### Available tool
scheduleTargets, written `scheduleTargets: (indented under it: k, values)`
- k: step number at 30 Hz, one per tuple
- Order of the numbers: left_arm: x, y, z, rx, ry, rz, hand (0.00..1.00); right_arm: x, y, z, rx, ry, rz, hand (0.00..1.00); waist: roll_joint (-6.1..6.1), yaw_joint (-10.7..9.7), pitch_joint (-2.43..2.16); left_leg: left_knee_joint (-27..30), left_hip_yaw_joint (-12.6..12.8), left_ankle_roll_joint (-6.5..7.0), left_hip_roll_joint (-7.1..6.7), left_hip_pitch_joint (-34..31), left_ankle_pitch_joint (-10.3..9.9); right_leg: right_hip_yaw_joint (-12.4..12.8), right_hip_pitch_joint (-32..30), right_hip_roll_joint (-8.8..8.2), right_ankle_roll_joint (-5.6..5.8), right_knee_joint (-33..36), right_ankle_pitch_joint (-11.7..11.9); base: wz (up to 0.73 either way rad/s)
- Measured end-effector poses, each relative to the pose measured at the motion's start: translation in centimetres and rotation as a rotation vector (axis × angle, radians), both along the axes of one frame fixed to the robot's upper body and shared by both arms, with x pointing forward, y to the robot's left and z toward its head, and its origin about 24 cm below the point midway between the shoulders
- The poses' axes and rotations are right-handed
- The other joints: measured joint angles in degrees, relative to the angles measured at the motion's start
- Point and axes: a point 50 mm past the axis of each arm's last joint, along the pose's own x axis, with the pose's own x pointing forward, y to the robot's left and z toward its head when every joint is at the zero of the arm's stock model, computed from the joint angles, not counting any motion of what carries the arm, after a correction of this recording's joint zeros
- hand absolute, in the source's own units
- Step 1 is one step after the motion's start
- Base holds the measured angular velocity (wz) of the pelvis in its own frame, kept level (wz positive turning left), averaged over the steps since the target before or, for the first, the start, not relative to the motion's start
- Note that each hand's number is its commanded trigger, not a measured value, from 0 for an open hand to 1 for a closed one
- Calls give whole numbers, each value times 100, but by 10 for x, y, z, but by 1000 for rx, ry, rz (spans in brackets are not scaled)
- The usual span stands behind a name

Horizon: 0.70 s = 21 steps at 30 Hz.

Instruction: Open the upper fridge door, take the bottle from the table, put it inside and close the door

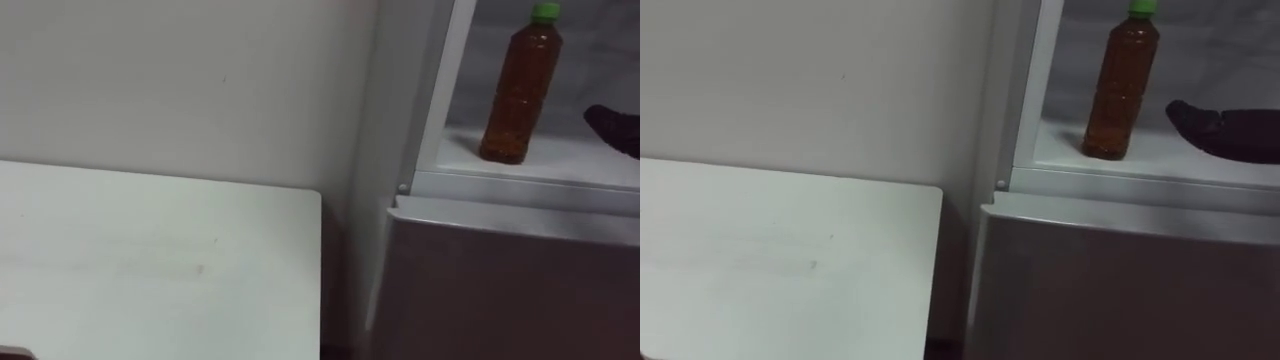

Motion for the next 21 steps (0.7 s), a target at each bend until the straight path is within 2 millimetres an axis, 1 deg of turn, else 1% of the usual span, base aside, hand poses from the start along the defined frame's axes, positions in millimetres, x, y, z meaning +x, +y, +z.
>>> scheduleTargets:
  k: [1,2,4,6,8,9,10,14,17,18,21]
  values:
    - [0,0,0,1,-3,-1,0,-1,2,0,6,-4,11,0,4,4,-3,-10,18,1,0,2,0,8,-11,-1,2,0,1,-17]
    - [0,-1,0,1,-5,-3,0,-3,5,-1,23,-13,39,0,19,11,8,-21,41,1,0,16,0,19,-12,-3,8,1,6,-11]
    - [-1,-1,0,7,-4,-4,0,-6,11,-6,75,-25,84,0,35,-14,5,-38,62,-1,4,47,-1,11,-11,-3,9,-1,7,-8]
    - [-1,-4,-1,6,-8,-10,0,-10,17,-10,109,-43,119,0,66,-17,-7,-42,60,-2,4,46,-2,3,-15,-3,9,-1,7,0]
    - [0,-8,-3,-7,-15,-14,0,-13,23,-13,155,-62,161,0,130,-37,-36,-45,60,2,0,67,-4,3,-21,-5,14,-5,11,0]
    - [0,-10,-3,-11,-17,-14,0,-14,24,-13,160,-67,168,0,154,-39,-27,-52,61,2,-2,88,-4,4,-26,-5,16,-9,12,0]
    - [-1,-12,-4,-16,-21,-14,0,-15,24,-14,172,-79,174,0,180,-38,-45,-65,62,2,-3,102,-4,3,-19,-6,17,-10,13,0]
    - [0,-14,-5,-15,-26,-15,0,-22,24,-17,213,-105,188,0,255,-41,-43,-82,60,-1,-2,97,-1,4,-16,-5,16,-8,12,0]
    - [-3,-14,-7,-11,-13,-10,0,-28,32,-19,222,-121,230,0,289,-53,-58,-87,74,-2,-3,98,-1,18,3,-5,16,-5,12,0]
    - [-3,-15,-7,-13,-11,-9,0,-30,34,-20,229,-126,249,0,290,-80,-54,-84,78,-1,-5,97,0,15,22,-7,16,-5,12,0]
    - [-1,-15,-9,-14,-7,-12,0,-33,38,-18,242,-151,283,0,280,-75,-48,-84,105,0,-6,99,-1,58,7,-7,16,-5,12,-3]
